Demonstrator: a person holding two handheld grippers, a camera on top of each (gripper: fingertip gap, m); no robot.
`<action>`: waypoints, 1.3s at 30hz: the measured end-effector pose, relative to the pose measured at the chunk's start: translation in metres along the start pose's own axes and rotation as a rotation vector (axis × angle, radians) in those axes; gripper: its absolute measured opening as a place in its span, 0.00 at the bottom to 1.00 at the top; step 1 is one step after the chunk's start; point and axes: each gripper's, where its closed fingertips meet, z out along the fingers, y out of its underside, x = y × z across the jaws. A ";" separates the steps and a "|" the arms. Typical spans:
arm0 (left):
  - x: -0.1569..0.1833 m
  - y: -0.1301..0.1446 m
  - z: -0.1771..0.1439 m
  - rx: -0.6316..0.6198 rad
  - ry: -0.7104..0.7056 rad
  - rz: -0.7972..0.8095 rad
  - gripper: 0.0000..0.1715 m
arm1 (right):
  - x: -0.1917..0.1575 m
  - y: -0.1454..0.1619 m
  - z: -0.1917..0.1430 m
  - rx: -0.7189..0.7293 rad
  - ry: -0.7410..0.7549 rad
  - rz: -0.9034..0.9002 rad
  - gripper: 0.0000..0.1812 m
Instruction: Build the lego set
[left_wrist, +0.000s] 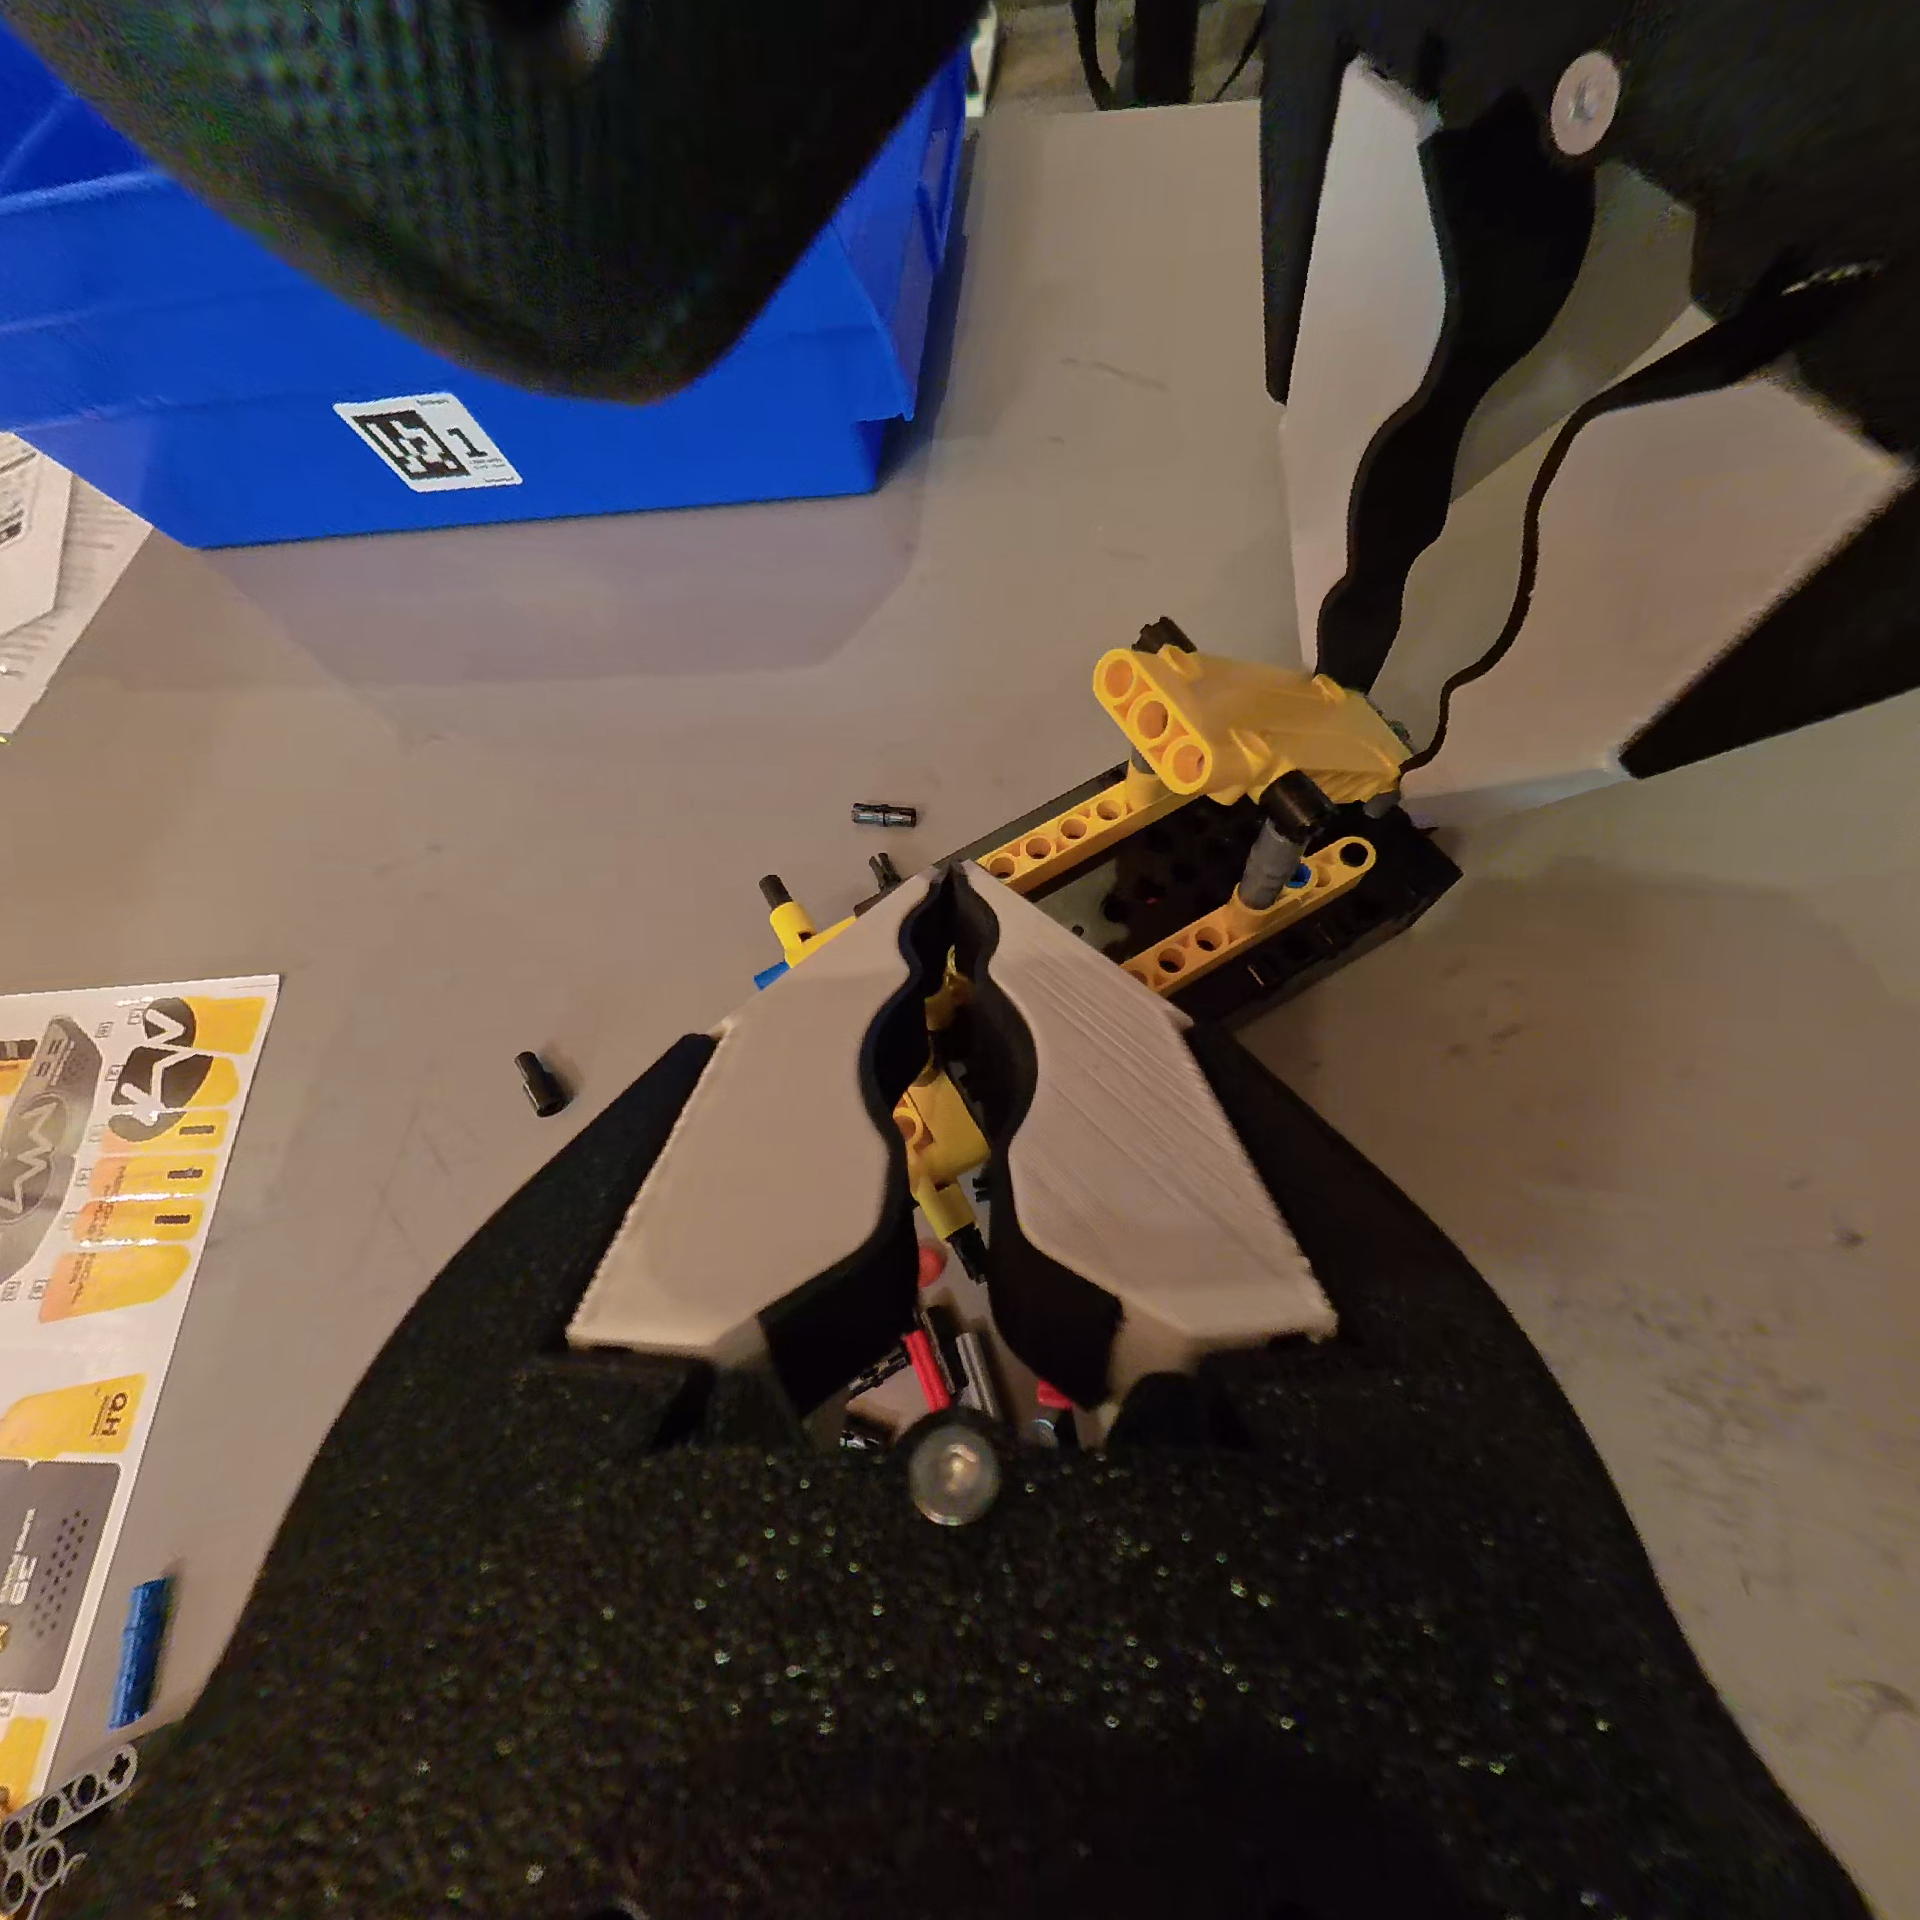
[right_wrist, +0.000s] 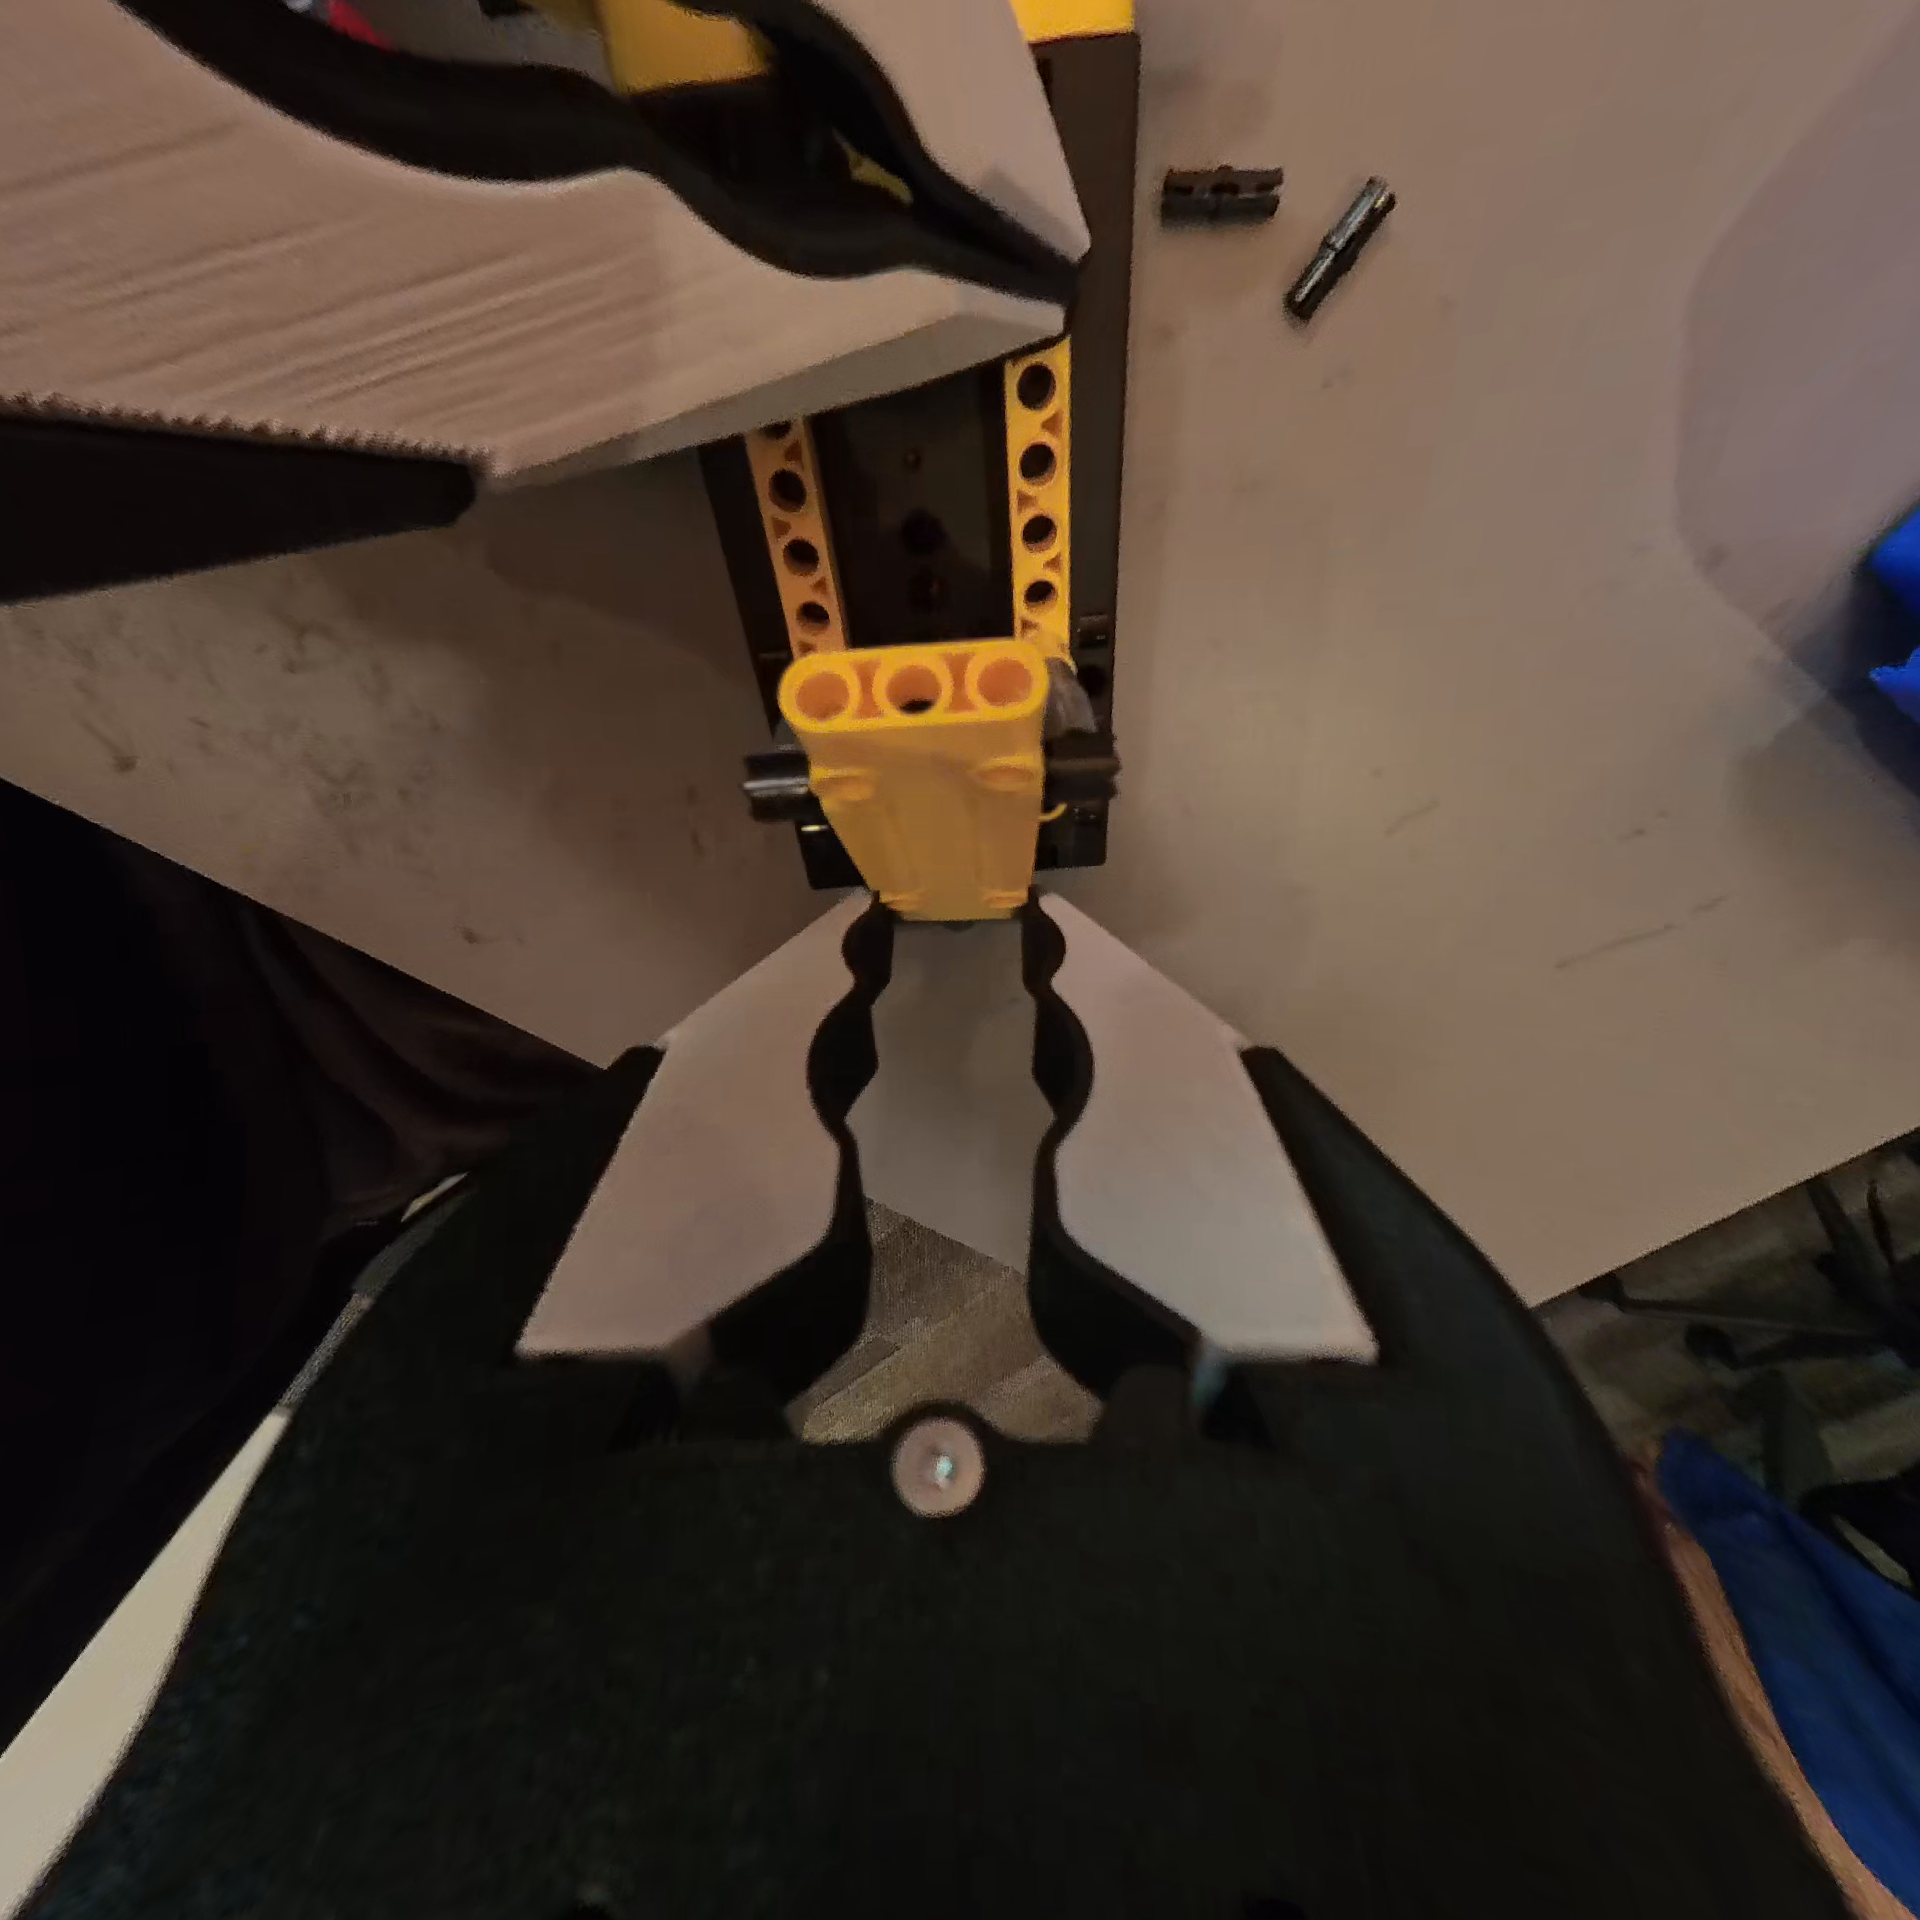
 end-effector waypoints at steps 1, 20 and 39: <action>0.000 0.000 0.000 0.000 -0.001 0.000 0.00 | 0.000 0.000 0.000 -0.004 0.000 0.001 0.12; -0.003 0.001 0.000 -0.007 -0.032 0.073 0.00 | -0.007 -0.006 -0.005 0.158 0.089 -0.088 0.15; -0.003 0.001 -0.001 0.026 0.032 0.062 0.00 | -0.002 -0.006 -0.027 0.668 0.698 -0.699 0.22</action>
